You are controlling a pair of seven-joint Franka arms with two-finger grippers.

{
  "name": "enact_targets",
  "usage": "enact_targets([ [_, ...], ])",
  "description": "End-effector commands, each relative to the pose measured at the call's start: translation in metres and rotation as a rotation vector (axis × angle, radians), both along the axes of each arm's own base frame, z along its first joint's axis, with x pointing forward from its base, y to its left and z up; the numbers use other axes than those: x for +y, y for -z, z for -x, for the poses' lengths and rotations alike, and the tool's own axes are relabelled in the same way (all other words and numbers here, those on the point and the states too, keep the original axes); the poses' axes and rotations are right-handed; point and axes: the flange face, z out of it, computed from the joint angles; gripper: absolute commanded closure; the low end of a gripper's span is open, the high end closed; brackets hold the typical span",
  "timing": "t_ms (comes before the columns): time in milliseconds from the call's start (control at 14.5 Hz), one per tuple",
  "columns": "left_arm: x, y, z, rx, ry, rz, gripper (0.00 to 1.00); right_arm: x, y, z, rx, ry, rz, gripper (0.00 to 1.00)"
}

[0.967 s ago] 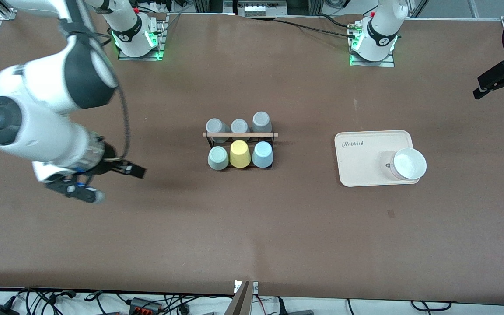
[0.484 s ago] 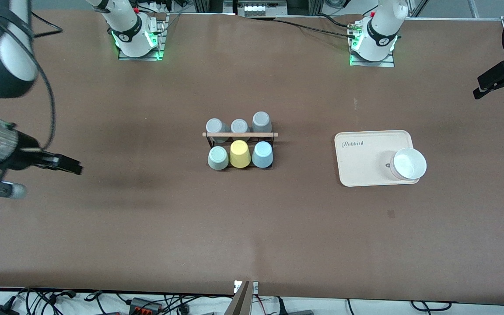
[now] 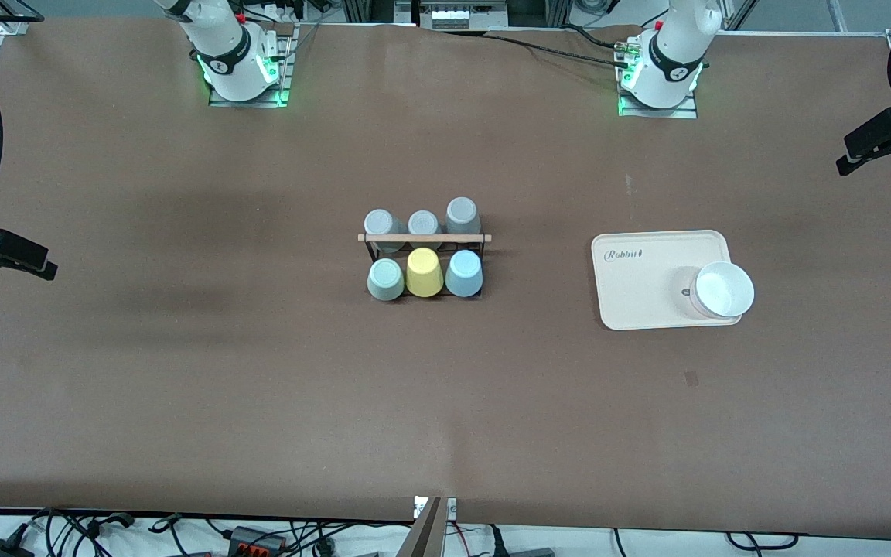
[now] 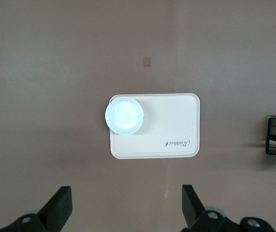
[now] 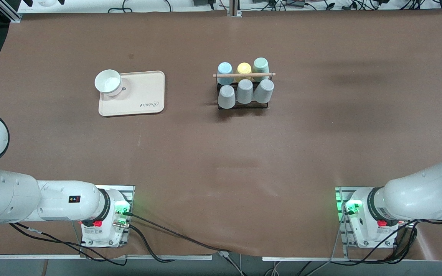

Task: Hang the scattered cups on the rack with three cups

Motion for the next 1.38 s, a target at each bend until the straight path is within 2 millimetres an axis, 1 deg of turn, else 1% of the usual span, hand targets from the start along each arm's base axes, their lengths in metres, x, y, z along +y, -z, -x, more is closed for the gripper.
enact_targets([
  [0,0.002,-0.002,0.001,0.004,0.016,0.003,0.00,0.000,-0.001,0.014,0.013,-0.031,0.018,0.00],
  [138,0.002,-0.002,0.001,0.004,0.016,0.003,0.00,-0.002,0.001,0.016,0.015,-0.057,0.023,0.00],
  [207,0.002,-0.002,0.001,0.004,0.016,0.003,0.00,-0.003,0.000,0.020,0.005,-0.066,0.036,0.00],
  [345,0.002,-0.002,0.001,0.004,0.016,0.003,0.00,0.000,0.003,0.035,-0.011,-0.073,0.045,0.00],
  [484,0.002,-0.003,0.001,0.003,0.016,0.003,0.00,0.001,0.012,0.057,-0.028,-0.074,0.046,0.00],
  [622,0.002,-0.002,0.001,0.004,0.016,0.003,0.00,0.000,0.017,0.075,-0.027,-0.071,0.045,0.00],
  [829,0.002,-0.002,0.001,0.004,0.016,0.003,0.00,-0.001,0.026,0.090,0.005,-0.070,0.042,0.00],
  [898,0.002,-0.002,0.001,0.004,0.016,0.003,0.00,-0.001,0.028,0.092,0.010,-0.071,0.042,0.00],
  [1175,0.002,-0.002,0.001,0.004,0.016,0.003,0.00,0.003,0.021,0.091,0.005,-0.068,0.040,0.00],
  [1313,0.002,-0.002,0.001,0.004,0.016,0.003,0.00,0.003,0.021,0.091,0.007,-0.076,0.041,0.00],
])
